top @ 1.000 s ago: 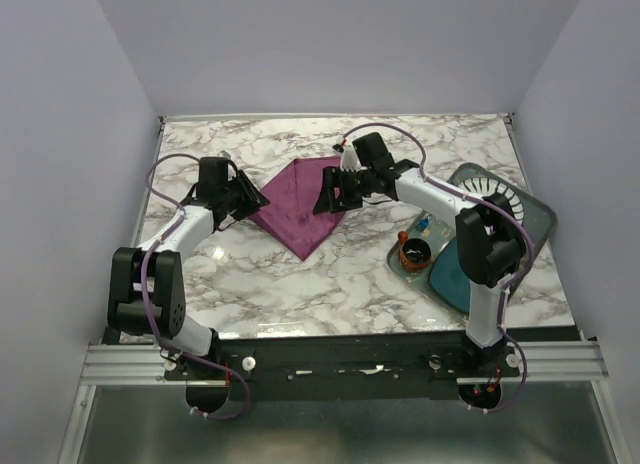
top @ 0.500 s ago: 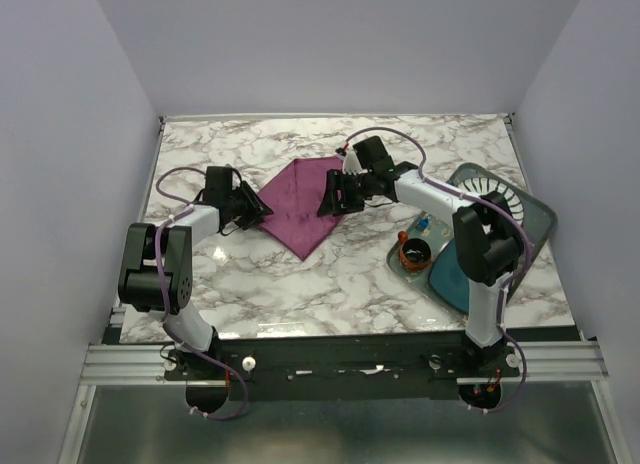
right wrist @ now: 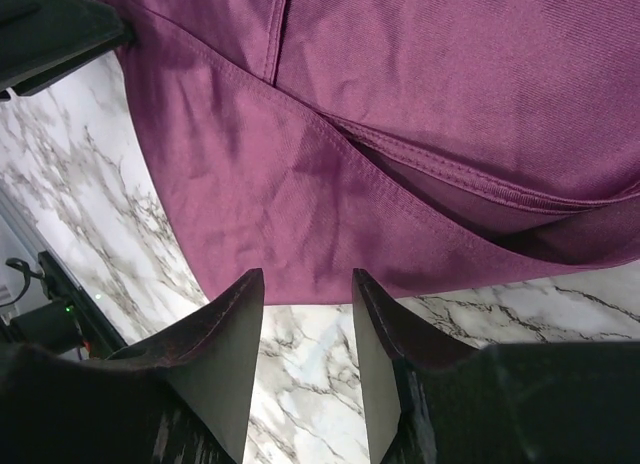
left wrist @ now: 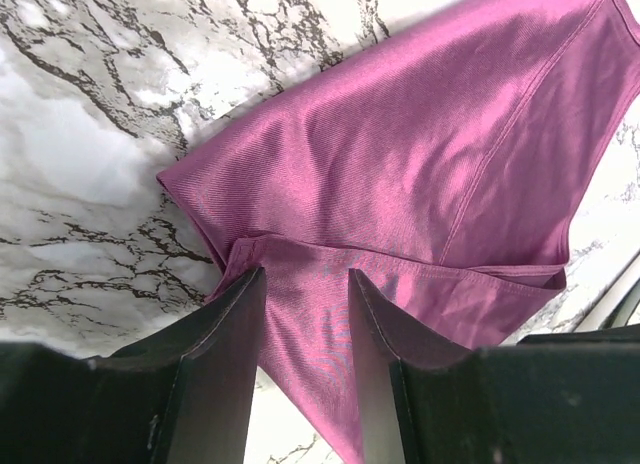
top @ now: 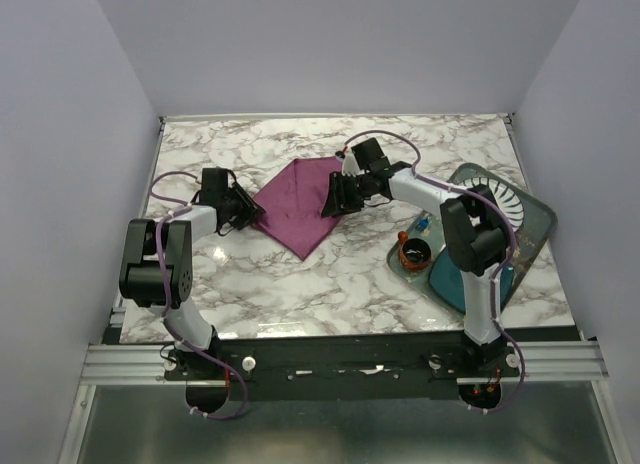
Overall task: Fold the napkin, place the utensils inside, and roll it up
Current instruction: Fold the napkin
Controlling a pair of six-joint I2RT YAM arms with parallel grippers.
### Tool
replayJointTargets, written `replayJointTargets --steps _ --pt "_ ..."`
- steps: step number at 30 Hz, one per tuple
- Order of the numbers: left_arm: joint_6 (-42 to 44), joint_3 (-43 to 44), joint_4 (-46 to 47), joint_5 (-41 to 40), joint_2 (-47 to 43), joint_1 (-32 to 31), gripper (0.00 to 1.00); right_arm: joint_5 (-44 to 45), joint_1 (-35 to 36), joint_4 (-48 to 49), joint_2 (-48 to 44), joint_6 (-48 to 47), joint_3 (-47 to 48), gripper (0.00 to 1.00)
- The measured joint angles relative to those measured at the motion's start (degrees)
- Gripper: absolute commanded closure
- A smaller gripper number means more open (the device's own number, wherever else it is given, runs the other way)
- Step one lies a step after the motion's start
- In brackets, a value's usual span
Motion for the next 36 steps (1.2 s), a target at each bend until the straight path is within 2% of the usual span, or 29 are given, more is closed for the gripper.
replayJointTargets --steps 1,7,8,11,14,17,19,25,36 --pt "0.0 0.0 0.2 0.0 0.0 0.0 0.52 0.2 -0.1 0.0 0.1 -0.1 0.1 0.52" --pt "0.6 0.5 0.2 -0.5 -0.5 -0.2 0.33 1.1 -0.5 0.1 2.6 -1.0 3.0 0.52" --pt "0.7 0.7 -0.2 -0.7 -0.8 -0.3 0.27 1.2 -0.5 0.2 3.4 -1.0 3.7 0.52" --pt "2.0 1.4 -2.9 -1.7 -3.9 -0.5 0.22 1.4 -0.5 0.2 5.9 -1.4 6.0 0.52" --pt "3.8 2.8 -6.1 -2.9 -8.2 -0.7 0.23 2.4 -0.6 0.3 8.1 -1.9 8.2 0.52" --pt "5.3 3.6 -8.3 -4.2 -11.5 -0.7 0.30 2.9 -0.6 0.1 8.4 -2.1 9.4 0.52" --pt "6.1 3.6 -9.6 -4.5 -12.6 -0.7 0.32 3.0 -0.6 0.0 8.4 -2.4 10.7 0.51" --pt "6.7 3.3 -10.9 -4.3 -10.9 -0.7 0.26 3.0 -0.6 0.0 7.5 -2.4 12.2 0.48" --pt "4.0 2.3 -10.9 -3.3 -6.1 -0.7 0.37 3.2 -0.6 -0.9 -4.3 -2.5 8.2 0.47"
